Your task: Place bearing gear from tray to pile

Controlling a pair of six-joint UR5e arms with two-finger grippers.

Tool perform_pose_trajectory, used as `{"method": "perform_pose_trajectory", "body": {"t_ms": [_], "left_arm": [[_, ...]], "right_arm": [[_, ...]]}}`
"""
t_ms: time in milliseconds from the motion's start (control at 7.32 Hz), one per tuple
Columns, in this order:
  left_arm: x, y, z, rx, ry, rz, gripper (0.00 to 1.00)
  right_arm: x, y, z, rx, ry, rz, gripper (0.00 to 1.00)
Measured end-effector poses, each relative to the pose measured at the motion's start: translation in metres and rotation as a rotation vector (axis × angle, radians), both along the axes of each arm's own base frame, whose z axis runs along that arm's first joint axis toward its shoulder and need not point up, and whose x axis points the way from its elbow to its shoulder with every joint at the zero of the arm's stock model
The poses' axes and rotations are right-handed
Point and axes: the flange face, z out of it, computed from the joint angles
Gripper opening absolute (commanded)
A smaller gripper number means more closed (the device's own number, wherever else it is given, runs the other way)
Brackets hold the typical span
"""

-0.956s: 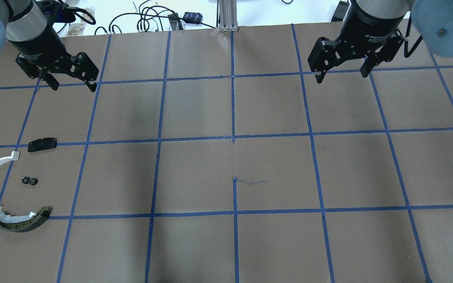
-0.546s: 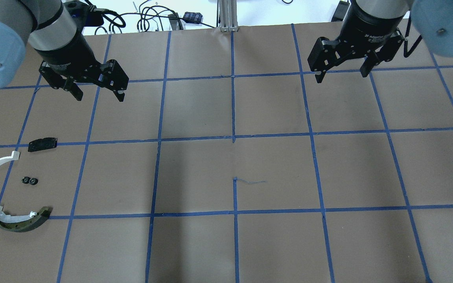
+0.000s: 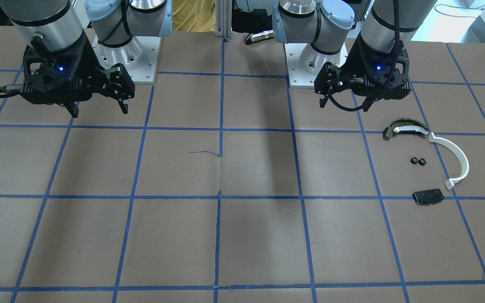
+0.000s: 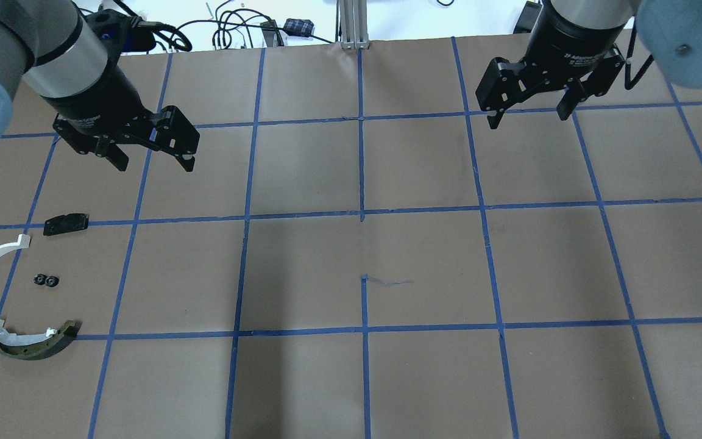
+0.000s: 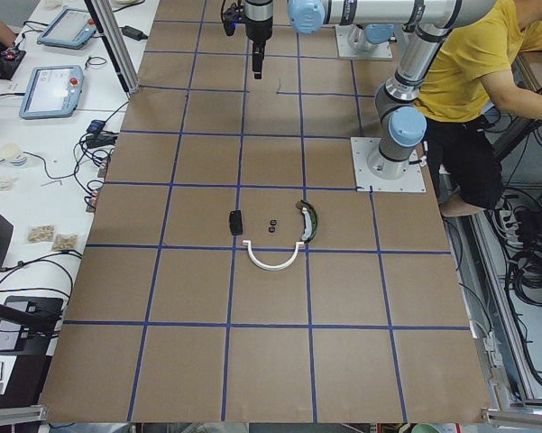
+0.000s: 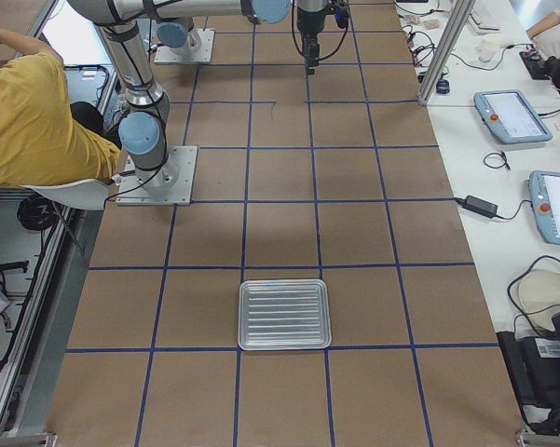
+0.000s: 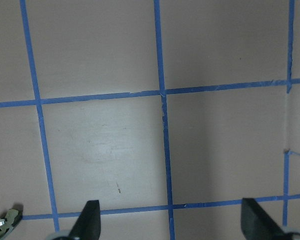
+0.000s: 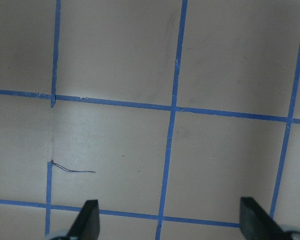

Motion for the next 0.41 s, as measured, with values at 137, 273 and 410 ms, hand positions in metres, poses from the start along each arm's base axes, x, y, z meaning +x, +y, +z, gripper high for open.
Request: {"method": "perform_pose_trajectory", "body": {"t_ms": [137,273,410], "left_arm": [[0.0008,0.0034,0.0022,0.001,-0.003,-0.003,1.00],[0.0017,0.0045,0.0030,0.002,-0.004,-0.003,1.00],[0.0030,0.0042,0.0021,0.005,-0.005,-0.005,1.00]], "right_arm": [[0.0002,0.0001,0.0009,-0.001,-0.002,-0.001,1.00],[0.0003,0.0002,0.0016,-0.003,-0.003,-0.002,1.00],[0.0003,0.0001,0.0020,-0.004,-0.003,-0.001,1.00]]}}
